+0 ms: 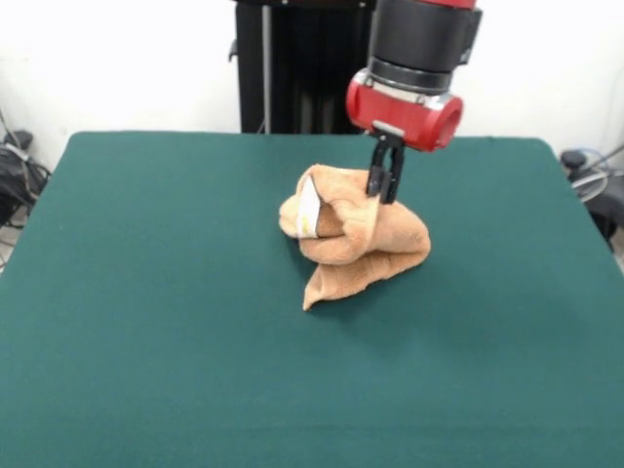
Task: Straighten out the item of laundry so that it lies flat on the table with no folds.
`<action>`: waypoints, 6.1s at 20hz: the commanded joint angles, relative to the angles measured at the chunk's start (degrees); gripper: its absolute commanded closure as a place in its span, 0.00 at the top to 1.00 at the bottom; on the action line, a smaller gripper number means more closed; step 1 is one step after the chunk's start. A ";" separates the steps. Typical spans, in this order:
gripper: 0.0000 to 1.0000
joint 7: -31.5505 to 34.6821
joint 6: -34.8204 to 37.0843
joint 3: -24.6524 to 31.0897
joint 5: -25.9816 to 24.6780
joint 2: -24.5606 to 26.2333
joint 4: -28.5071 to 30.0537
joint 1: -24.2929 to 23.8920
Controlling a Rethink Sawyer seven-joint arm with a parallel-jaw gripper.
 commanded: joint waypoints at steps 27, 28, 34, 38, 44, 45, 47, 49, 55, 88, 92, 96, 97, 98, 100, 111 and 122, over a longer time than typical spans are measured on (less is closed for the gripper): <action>0.00 18.69 21.89 -10.33 4.08 -3.34 -2.00 7.04; 0.00 18.69 22.42 -10.61 4.01 -3.30 -2.28 7.16; 0.00 19.01 25.66 -11.42 4.05 -3.83 -2.96 7.25; 0.00 19.90 26.09 -12.73 3.85 -3.97 -3.00 8.44; 0.00 20.83 26.96 -14.53 4.16 -5.01 -2.37 10.19; 0.00 21.29 27.53 -15.13 4.07 -5.11 -2.46 10.75; 0.00 22.27 28.69 -16.46 3.77 -5.10 -2.98 11.81; 0.00 23.02 29.11 -17.22 3.65 -5.16 -3.17 12.51; 0.00 24.24 31.31 -18.45 3.24 -5.53 -4.39 13.31; 0.00 34.98 45.33 -26.17 1.94 -4.02 -14.00 19.71; 0.00 36.41 46.59 -26.63 1.68 -4.14 -14.87 20.14; 0.00 36.89 46.22 -26.43 1.72 -4.34 -14.44 20.24; 0.00 37.02 45.78 -26.24 1.86 -4.39 -14.11 20.41; 0.00 37.26 45.37 -26.15 2.02 -4.46 -13.80 20.52; 0.00 37.77 45.08 -26.26 2.05 -4.40 -13.69 20.82; 0.00 38.33 47.66 -26.61 2.04 -4.24 -15.95 20.87; 0.00 26.17 30.78 -15.91 3.92 0.18 -11.15 13.60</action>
